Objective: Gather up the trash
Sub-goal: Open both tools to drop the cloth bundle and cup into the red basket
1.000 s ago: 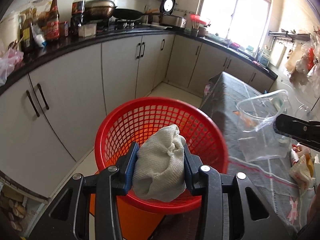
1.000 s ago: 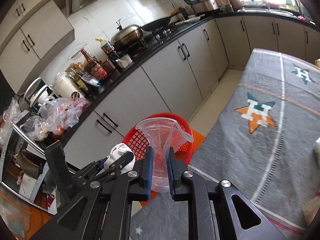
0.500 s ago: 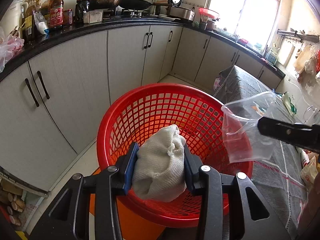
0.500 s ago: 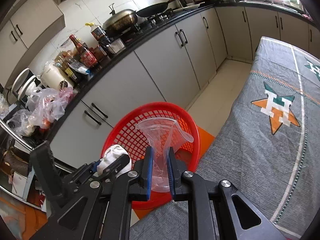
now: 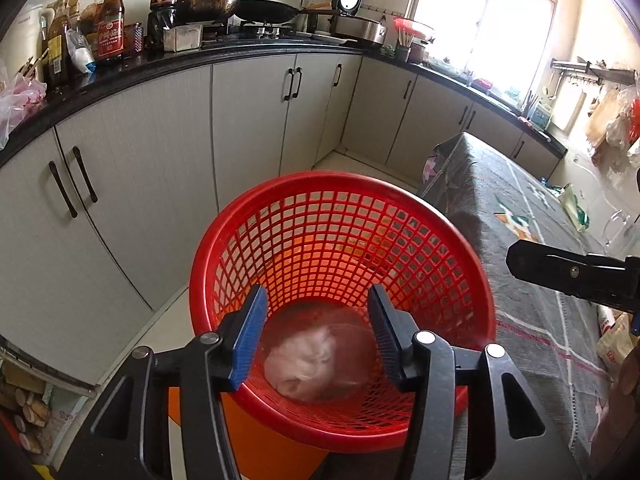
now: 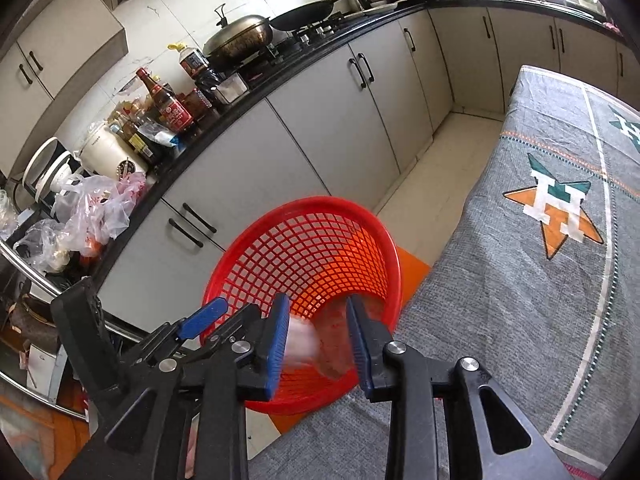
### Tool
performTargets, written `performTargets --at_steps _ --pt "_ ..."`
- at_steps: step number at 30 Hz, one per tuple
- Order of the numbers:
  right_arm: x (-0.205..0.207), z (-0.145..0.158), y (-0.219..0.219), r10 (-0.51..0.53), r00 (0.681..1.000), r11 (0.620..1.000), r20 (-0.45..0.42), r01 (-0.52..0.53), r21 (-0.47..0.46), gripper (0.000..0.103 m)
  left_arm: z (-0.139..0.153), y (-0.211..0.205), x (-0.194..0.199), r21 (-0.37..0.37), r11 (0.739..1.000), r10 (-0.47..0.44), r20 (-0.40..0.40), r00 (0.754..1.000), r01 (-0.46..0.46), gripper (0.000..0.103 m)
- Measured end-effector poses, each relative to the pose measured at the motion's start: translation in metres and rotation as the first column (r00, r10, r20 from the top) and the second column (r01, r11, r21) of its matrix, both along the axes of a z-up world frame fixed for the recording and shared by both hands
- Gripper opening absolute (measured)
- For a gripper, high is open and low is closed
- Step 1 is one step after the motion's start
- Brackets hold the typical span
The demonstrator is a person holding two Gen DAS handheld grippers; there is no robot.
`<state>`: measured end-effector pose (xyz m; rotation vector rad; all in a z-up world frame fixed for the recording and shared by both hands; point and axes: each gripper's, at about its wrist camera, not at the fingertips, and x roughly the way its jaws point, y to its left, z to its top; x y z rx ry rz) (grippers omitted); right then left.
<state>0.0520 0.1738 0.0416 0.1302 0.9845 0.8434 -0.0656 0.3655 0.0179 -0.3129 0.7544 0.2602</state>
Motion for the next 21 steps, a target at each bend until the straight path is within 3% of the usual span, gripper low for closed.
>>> performTargets --at_steps 10,21 --pt "-0.013 0.014 -0.031 -0.027 0.999 0.999 0.019 0.026 0.040 0.033 0.018 -0.016 -0.017 -0.001 1.000 -0.019 0.046 0.999 0.019 0.056" --pt "-0.032 0.013 -0.099 -0.100 0.995 0.993 0.017 0.098 0.060 0.034 0.031 -0.075 -0.026 0.011 0.993 -0.115 0.079 0.990 0.115 0.058"
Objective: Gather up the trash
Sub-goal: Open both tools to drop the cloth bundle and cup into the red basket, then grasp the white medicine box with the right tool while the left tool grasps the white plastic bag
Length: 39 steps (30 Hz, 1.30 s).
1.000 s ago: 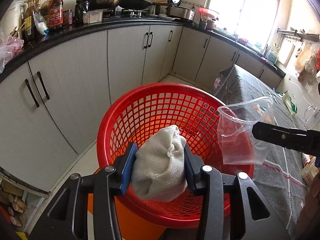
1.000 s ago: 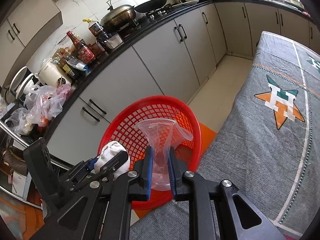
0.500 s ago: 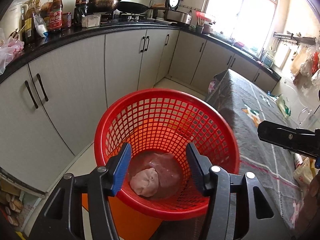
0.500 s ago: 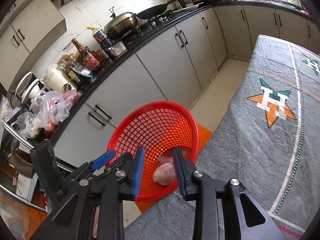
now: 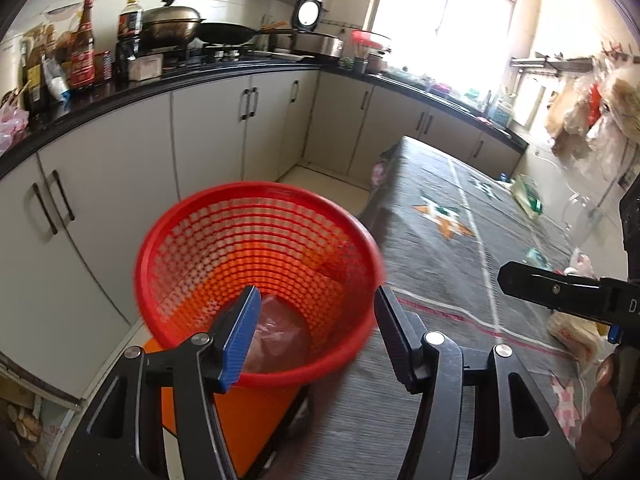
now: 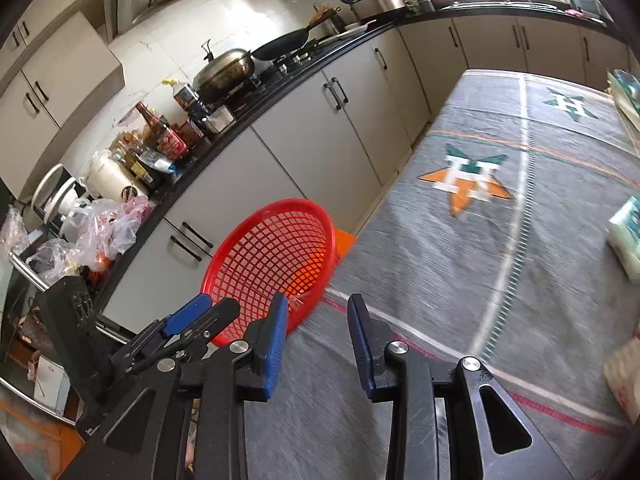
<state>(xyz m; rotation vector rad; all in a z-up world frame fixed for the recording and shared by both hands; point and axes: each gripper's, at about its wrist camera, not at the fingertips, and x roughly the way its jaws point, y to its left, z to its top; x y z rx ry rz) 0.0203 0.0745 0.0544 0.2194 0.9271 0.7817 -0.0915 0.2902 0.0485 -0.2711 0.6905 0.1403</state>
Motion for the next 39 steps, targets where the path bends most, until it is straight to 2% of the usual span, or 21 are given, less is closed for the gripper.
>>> performTargets --at_steps 11,18,21,24,26,28,32,33,35,37,39 --pt "-0.033 0.015 -0.092 -0.097 0.994 0.993 0.050 0.094 0.073 0.034 0.002 -0.091 0.007 0.011 0.987 -0.158 -0.012 0.987 0.158 0.058" --pt "-0.053 0.023 -0.169 -0.206 0.976 0.972 0.078 0.194 0.131 0.034 -0.006 -0.177 0.014 0.058 0.952 -0.301 -0.027 0.953 0.302 0.059" --pt "-0.063 0.027 -0.210 -0.290 0.950 0.952 0.114 0.274 0.133 0.038 -0.009 -0.210 0.018 0.096 0.936 -0.336 -0.041 0.941 0.338 0.060" --pt "-0.073 0.027 -0.255 -0.396 0.904 0.918 0.158 0.385 0.097 0.048 -0.014 -0.233 0.021 0.120 0.926 -0.355 -0.050 0.934 0.358 0.062" --pt "-0.079 0.023 -0.283 -0.471 0.863 0.881 0.184 0.470 0.051 0.049 -0.019 -0.242 0.022 0.140 0.922 -0.356 -0.063 0.933 0.361 0.063" --pt "-0.080 0.015 -0.306 -0.518 0.836 0.851 0.179 0.525 0.008 0.049 -0.020 -0.247 0.022 0.163 0.919 -0.351 -0.071 0.934 0.358 0.063" --pt "-0.066 -0.007 -0.325 -0.522 0.842 0.839 0.138 0.536 -0.093 0.054 -0.022 -0.248 0.023 0.162 0.919 -0.351 -0.077 0.933 0.359 0.065" --pt "-0.061 -0.011 -0.326 -0.516 0.845 0.838 0.138 0.532 -0.121 0.058 -0.022 -0.247 0.023 0.158 0.917 -0.358 -0.077 0.930 0.366 0.065" --pt "-0.055 -0.019 -0.327 -0.481 0.867 0.853 0.134 0.497 -0.159 0.064 -0.023 -0.247 0.023 0.157 0.916 -0.360 -0.079 0.929 0.369 0.065" --pt "-0.048 -0.022 -0.323 -0.450 0.885 0.869 0.123 0.465 -0.170 0.066 -0.024 -0.246 0.024 0.151 0.913 -0.372 -0.082 0.925 0.380 0.065" --pt "-0.042 -0.027 -0.320 -0.438 0.890 0.869 0.128 0.455 -0.193 0.068 -0.024 -0.246 0.023 0.151 0.913 -0.371 -0.080 0.925 0.379 0.065"
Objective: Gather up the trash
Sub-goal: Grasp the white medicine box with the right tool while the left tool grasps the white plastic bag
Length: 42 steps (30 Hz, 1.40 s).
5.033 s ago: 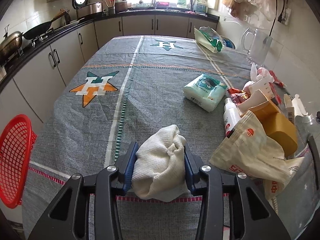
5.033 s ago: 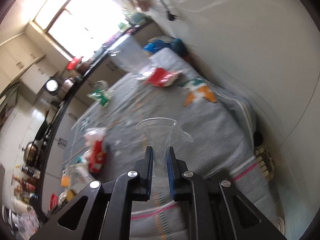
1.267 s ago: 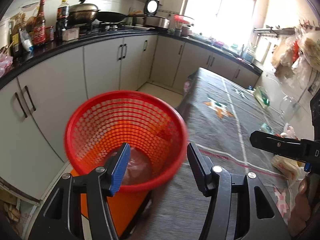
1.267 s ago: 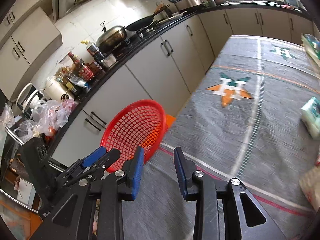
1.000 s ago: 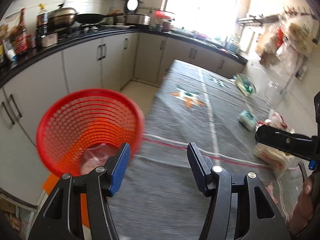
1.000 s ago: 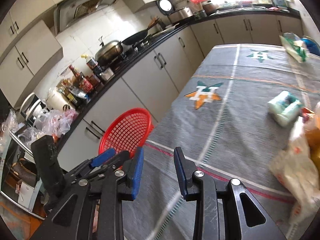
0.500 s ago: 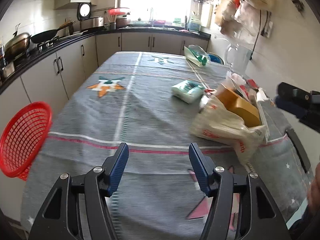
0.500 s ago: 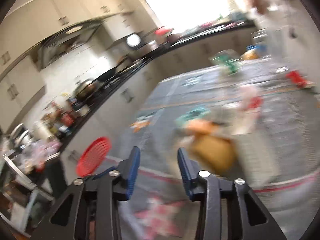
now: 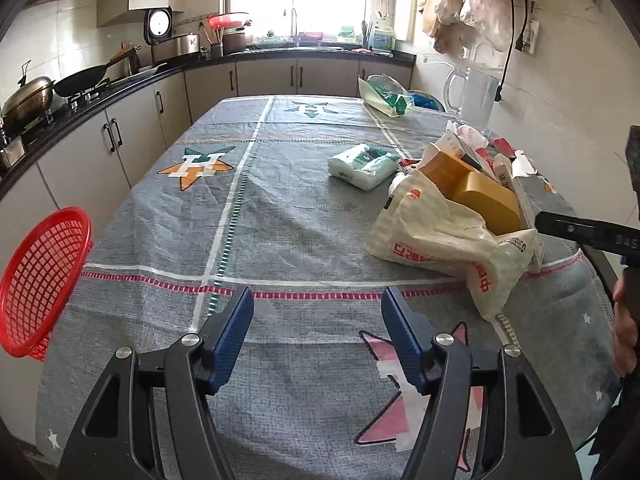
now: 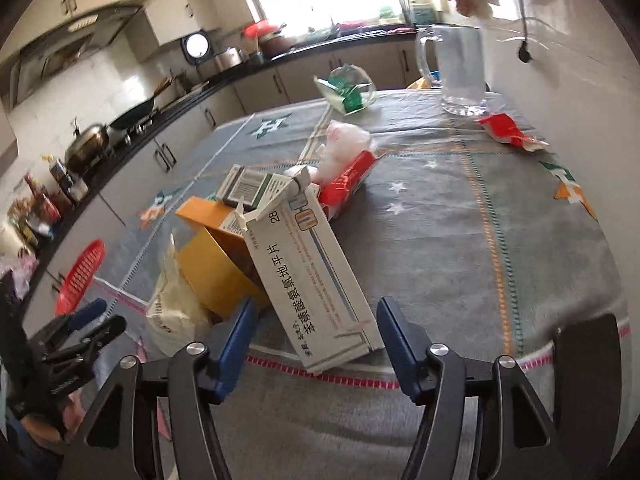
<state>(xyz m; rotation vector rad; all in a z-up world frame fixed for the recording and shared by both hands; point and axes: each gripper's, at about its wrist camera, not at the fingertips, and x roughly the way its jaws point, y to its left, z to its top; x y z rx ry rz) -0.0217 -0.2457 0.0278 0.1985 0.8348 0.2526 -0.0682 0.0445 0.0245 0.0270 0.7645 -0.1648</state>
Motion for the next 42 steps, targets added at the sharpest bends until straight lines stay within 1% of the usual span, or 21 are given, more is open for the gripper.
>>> performTargets --at_steps 4,8,11,13,15,17,19,21,23,24,26,28,30,32,35,36,39,40,42 --pt "0.009 -0.009 0.009 0.032 0.999 0.998 -0.017 -0.032 -0.045 0.070 0.000 0.000 0.000 -0.005 1.000 -0.008 -0.002 1.000 0.008 0.065" --pt "0.014 -0.017 0.014 0.026 0.999 0.994 -0.022 -0.029 -0.103 0.070 -0.001 0.000 -0.001 -0.006 1.000 -0.014 -0.005 1.000 0.014 0.065" --pt "0.017 -0.022 0.012 0.027 0.999 0.996 -0.022 -0.029 -0.088 0.070 -0.002 -0.002 0.000 -0.003 1.000 -0.027 -0.013 1.000 0.027 0.065" --pt "0.018 -0.026 0.012 0.026 0.999 0.996 -0.022 -0.028 -0.084 0.064 -0.002 -0.003 0.002 0.000 1.000 -0.030 -0.022 0.999 0.030 0.065" --pt "0.017 -0.026 0.010 0.028 1.000 0.997 -0.005 -0.028 -0.070 0.062 -0.001 -0.004 0.004 -0.007 1.000 -0.024 -0.037 0.999 0.024 0.065" --pt "0.014 -0.023 0.007 0.033 0.999 0.999 0.023 -0.032 -0.032 0.058 0.001 -0.005 0.006 -0.039 0.999 -0.036 -0.061 0.997 0.033 0.065" --pt "0.011 -0.020 0.002 0.017 0.999 1.000 0.044 -0.017 0.002 0.058 0.007 -0.008 0.008 -0.102 0.993 -0.068 -0.088 0.994 0.059 0.065" --pt "0.010 -0.018 -0.002 0.001 0.999 1.000 0.051 -0.002 0.020 0.058 0.012 -0.014 0.012 -0.194 0.978 -0.109 -0.126 0.986 0.084 0.065" --pt "0.009 -0.017 -0.007 -0.015 0.998 0.999 0.056 0.013 0.041 0.058 0.015 -0.020 0.020 -0.280 0.957 -0.131 -0.173 0.976 0.078 0.065" --pt "0.008 -0.016 -0.009 -0.019 0.998 0.999 0.062 0.016 0.050 0.058 0.015 -0.022 0.024 -0.311 0.948 -0.140 -0.192 0.971 0.075 0.065" --pt "0.006 -0.012 -0.010 -0.025 0.996 0.998 0.082 0.020 0.057 0.056 0.011 -0.028 0.039 -0.380 0.924 -0.146 -0.251 0.957 0.041 0.065" --pt "0.002 -0.007 -0.011 -0.028 0.994 0.998 0.109 0.022 0.061 0.056 0.006 -0.034 0.050 -0.422 0.907 -0.137 -0.290 0.947 0.002 0.065" --pt "-0.001 -0.004 -0.011 -0.033 0.991 0.997 0.129 0.025 0.067 0.056 0.000 -0.039 0.061 -0.438 0.898 -0.122 -0.322 0.939 -0.033 0.065" --pt "-0.002 -0.003 -0.011 -0.034 0.990 0.997 0.134 0.024 0.071 0.056 -0.008 -0.045 0.072 -0.447 0.892 -0.114 -0.364 0.925 -0.066 0.065" --pt "-0.003 -0.001 -0.012 -0.034 0.990 0.996 0.138 0.023 0.082 0.056 -0.015 -0.053 0.083 -0.443 0.891 -0.092 -0.394 0.914 -0.101 0.065" --pt "-0.003 -0.001 -0.013 -0.034 0.990 0.996 0.140 0.023 0.085 0.056 -0.016 -0.054 0.084 -0.444 0.890 -0.091 -0.394 0.915 -0.103 0.065" --pt "-0.004 0.000 -0.014 -0.034 0.989 0.996 0.146 0.021 0.092 0.056 -0.015 -0.059 0.087 -0.419 0.903 -0.070 -0.364 0.929 -0.097 0.065" --pt "-0.004 0.000 -0.014 -0.032 0.989 0.995 0.146 0.018 0.094 0.056 -0.015 -0.060 0.087 -0.414 0.906 -0.072 -0.353 0.933 -0.086 0.063" --pt "-0.006 0.000 -0.013 -0.027 0.989 0.995 0.147 0.013 0.095 0.056 -0.014 -0.060 0.087 -0.421 0.906 -0.099 -0.329 0.939 -0.052 0.054"
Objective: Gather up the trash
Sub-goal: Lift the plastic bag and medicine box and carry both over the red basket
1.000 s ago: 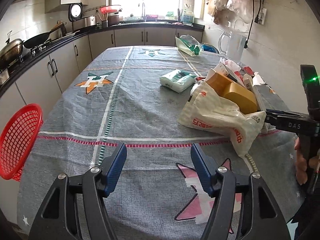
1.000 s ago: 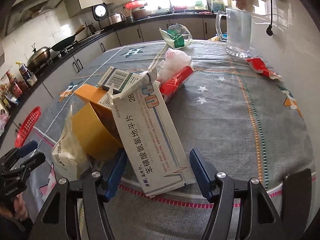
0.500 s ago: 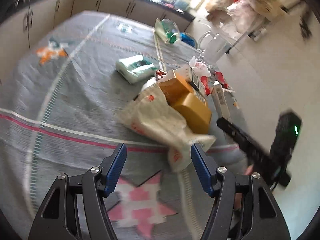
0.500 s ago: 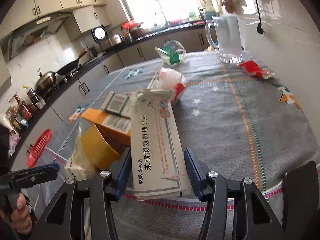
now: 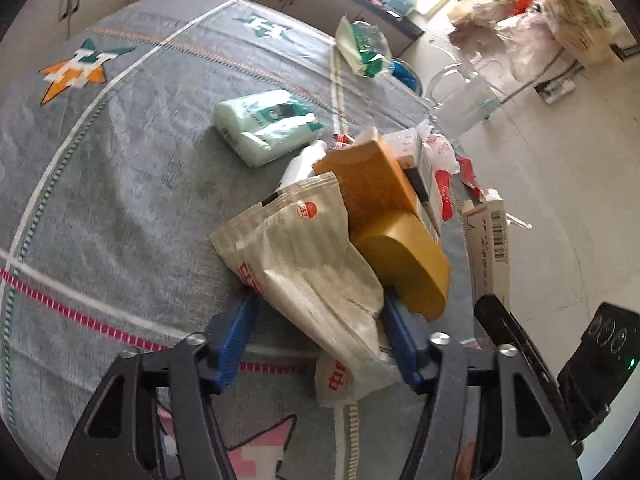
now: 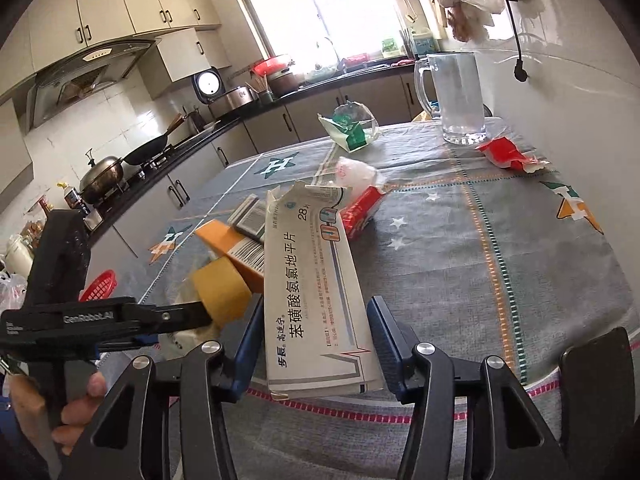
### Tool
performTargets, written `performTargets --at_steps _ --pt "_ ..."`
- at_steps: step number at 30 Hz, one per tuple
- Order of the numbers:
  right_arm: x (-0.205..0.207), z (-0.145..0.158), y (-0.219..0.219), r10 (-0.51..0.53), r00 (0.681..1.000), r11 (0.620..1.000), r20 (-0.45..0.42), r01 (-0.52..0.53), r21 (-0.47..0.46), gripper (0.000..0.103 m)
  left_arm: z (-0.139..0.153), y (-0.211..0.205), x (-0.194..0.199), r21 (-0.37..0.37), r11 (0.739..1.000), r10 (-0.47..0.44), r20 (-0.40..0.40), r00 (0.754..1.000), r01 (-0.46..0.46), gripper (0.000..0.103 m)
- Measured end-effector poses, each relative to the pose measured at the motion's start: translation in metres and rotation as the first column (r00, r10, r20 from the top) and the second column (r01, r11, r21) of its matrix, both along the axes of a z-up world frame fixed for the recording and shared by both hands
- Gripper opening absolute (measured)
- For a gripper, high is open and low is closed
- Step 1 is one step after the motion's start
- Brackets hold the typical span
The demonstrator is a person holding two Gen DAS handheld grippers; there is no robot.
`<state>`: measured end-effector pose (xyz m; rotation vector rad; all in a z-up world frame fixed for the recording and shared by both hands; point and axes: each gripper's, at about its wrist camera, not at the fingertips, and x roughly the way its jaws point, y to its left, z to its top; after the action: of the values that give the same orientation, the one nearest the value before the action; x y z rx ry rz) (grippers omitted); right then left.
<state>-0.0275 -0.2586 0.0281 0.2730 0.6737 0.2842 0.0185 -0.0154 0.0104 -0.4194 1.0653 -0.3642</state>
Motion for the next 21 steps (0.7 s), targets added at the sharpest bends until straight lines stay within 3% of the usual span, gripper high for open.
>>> performTargets --at_steps 2,7,17,21 --pt "-0.002 0.001 0.002 0.008 1.000 1.000 0.007 -0.008 -0.003 0.056 0.004 0.000 -0.003 0.005 1.000 -0.026 0.026 0.999 0.026 0.042" --pt "-0.006 0.004 0.011 0.029 0.999 0.999 0.038 -0.027 -0.041 0.056 0.021 0.001 -0.023 0.116 0.991 -0.079 0.146 0.986 0.062 0.033" --pt "-0.012 0.010 0.020 0.059 0.994 0.995 0.093 -0.051 -0.085 0.056 0.049 0.018 -0.066 0.285 0.959 -0.104 0.350 0.931 0.000 0.032" --pt "-0.016 0.013 0.023 0.080 0.990 0.994 0.116 -0.070 -0.087 0.056 0.051 0.016 -0.075 0.328 0.944 -0.110 0.385 0.916 -0.025 0.032"
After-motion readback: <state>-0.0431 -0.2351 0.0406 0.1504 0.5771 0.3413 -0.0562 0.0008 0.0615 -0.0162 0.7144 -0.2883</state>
